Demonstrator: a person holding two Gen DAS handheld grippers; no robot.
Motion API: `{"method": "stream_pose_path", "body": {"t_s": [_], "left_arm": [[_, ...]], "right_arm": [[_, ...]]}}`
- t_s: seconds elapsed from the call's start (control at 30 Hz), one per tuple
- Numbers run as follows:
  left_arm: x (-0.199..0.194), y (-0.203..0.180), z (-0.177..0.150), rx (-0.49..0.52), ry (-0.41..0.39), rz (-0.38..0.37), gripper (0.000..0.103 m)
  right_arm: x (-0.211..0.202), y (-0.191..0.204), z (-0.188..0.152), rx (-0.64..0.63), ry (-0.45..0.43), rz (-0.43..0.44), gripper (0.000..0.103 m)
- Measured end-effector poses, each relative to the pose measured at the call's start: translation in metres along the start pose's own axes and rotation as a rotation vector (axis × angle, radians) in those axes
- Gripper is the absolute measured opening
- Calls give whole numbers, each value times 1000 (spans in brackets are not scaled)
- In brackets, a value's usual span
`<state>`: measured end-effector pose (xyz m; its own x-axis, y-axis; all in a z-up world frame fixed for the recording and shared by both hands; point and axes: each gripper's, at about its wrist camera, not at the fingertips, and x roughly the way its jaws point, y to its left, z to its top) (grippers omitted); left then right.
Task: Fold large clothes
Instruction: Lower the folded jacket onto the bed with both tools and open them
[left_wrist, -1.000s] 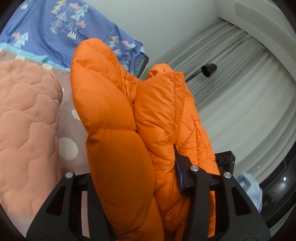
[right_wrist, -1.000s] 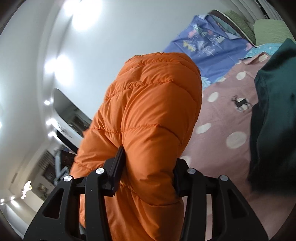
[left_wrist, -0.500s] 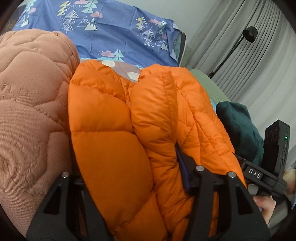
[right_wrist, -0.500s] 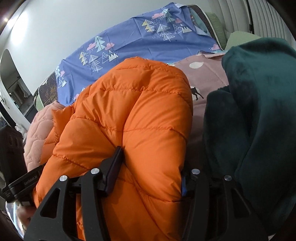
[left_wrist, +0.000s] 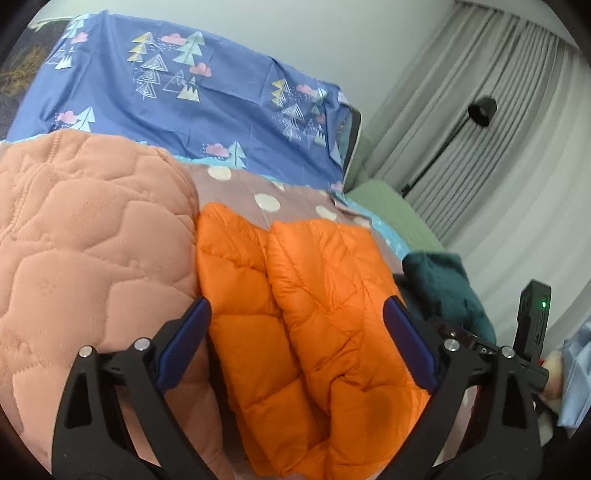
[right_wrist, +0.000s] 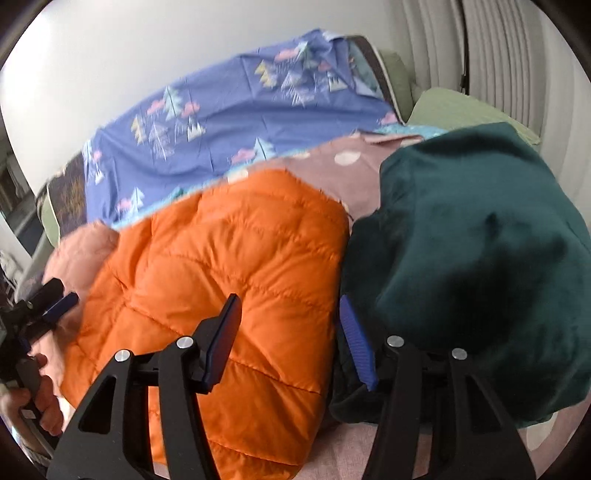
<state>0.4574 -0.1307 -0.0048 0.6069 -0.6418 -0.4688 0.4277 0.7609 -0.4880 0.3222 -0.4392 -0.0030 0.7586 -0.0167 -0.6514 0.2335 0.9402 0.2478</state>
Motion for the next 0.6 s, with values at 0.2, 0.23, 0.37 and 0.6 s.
{"method": "stream_pose_path", "body": {"t_s": [0.2,0.23,0.37,0.6], "left_arm": [[-21,-12,8,16,-78,-55,25],[-20,-18,8,20,-81,-71,22],[2,-51,9,52,-49,-111,22],[101,-67,-30,251,157,184,32]], "right_arm": [[-18,3,3,56,-119,135,23],[-18,7,3,54,-135,153,19],[-6,26,2,46,-149,198,18],[77,56,-27,-75,-18,45,17]]}}
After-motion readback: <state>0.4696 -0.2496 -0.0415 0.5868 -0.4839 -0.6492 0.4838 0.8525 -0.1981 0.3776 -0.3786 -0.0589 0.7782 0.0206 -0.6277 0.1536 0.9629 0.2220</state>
